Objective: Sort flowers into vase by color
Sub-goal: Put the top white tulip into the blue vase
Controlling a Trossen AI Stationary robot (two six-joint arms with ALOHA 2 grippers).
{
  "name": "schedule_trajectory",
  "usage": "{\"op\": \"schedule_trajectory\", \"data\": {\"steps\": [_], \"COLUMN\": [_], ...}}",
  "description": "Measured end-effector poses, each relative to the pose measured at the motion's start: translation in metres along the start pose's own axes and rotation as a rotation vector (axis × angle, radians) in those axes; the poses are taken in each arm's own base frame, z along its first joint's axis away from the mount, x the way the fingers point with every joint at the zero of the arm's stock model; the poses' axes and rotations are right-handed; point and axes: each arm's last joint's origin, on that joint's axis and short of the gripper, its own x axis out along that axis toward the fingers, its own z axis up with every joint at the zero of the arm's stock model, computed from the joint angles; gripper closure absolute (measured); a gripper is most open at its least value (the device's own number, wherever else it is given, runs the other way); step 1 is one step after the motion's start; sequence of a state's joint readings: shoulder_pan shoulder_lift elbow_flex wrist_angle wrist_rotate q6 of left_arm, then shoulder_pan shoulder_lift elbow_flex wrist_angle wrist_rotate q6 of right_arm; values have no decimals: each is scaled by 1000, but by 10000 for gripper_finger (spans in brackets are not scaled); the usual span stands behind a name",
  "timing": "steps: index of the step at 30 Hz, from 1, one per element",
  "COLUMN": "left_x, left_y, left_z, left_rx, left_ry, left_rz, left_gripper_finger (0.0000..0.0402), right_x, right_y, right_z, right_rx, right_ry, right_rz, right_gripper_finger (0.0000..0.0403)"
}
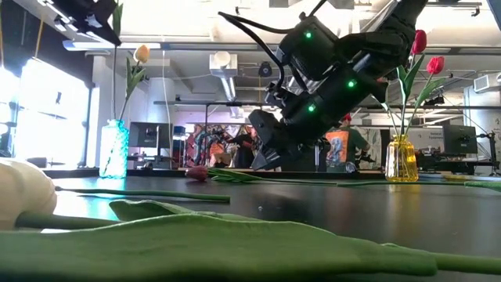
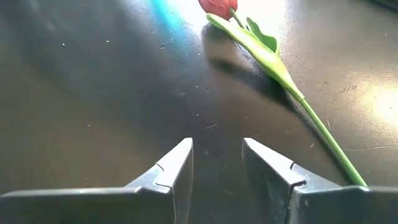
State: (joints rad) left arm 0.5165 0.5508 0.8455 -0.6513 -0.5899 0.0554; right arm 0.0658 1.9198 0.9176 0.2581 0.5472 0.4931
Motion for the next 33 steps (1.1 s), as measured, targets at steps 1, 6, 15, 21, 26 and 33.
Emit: {"op": "schedule_trajectory", "data": {"steps": [1,6,15,21,26,33], "left_x": [2,12,30,37,37,30], "left_y": [-1,-4,-3,0,1,4], "left_z": [0,0,-4,-8,-13,-14], "left_rx": [-4,-25,-91,-80,-52,-56], "left_ry": [6,43,137,191,242,232], "left_rz": [-7,-37,40,78,94,90], "left_gripper_finger": [401,401,386,329,282,246], "right_x": [0,0,0,-1,-1,-1], "right_y": [0,0,1,2,3,3], "right_z": [0,0,0,-1,-1,-1], "right_rx": [0,0,3,-1,-7,-10], "right_ry": [0,0,12,11,10,10], "right_rz": [0,0,23,25,24,25], "right_gripper_finger": [275,275,275,274,274,274]}}
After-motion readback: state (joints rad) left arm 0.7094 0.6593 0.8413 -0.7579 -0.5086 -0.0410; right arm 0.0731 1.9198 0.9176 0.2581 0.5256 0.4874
